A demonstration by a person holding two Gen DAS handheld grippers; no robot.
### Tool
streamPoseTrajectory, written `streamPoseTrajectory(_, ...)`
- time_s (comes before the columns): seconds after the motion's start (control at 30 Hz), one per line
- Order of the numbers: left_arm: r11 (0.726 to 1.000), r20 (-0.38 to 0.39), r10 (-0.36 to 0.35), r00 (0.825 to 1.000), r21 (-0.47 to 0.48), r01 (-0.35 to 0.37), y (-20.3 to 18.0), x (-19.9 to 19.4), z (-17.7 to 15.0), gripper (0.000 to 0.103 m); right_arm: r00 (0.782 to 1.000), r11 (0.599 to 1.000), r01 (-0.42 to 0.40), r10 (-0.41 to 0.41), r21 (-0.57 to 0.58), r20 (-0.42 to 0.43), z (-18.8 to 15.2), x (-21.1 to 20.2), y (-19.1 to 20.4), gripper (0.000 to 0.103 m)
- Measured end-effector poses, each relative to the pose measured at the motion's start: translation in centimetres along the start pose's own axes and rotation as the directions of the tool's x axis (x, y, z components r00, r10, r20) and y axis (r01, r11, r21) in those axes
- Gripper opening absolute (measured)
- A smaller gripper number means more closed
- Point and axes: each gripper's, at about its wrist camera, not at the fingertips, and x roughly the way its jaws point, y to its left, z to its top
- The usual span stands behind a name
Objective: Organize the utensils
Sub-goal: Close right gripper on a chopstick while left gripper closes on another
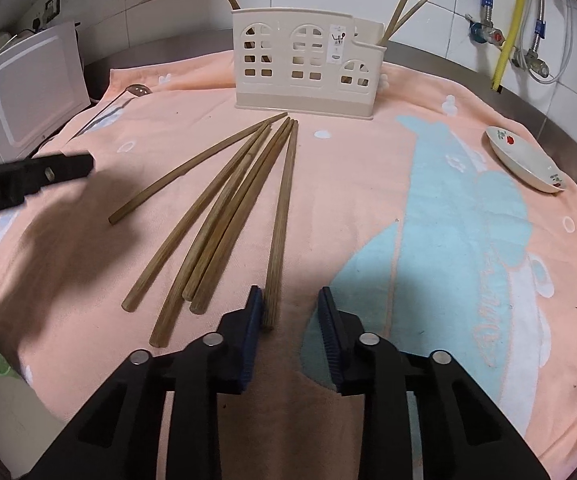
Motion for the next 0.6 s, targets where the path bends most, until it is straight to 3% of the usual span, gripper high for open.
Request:
streamPoseTrajectory(0.4, 0.995, -0.082, -0.09, 0.993, 0.042, 0.093, -2.6, 3.3, -0.1, 0.021, 1.0, 1.0, -0.019, 0.019, 0.024, 0.01, -0.2, -0.1, -0.9, 0.007)
streamPoseTrajectory(0.6, 0.997, -0.093, -0.066, 0.993, 0.034, 0.07, -2.6, 4.4, 0.7, 0.021, 1.0, 0.999, -0.029, 0.029, 0.031, 0.012, -0.3, -0.1, -1.1, 0.007)
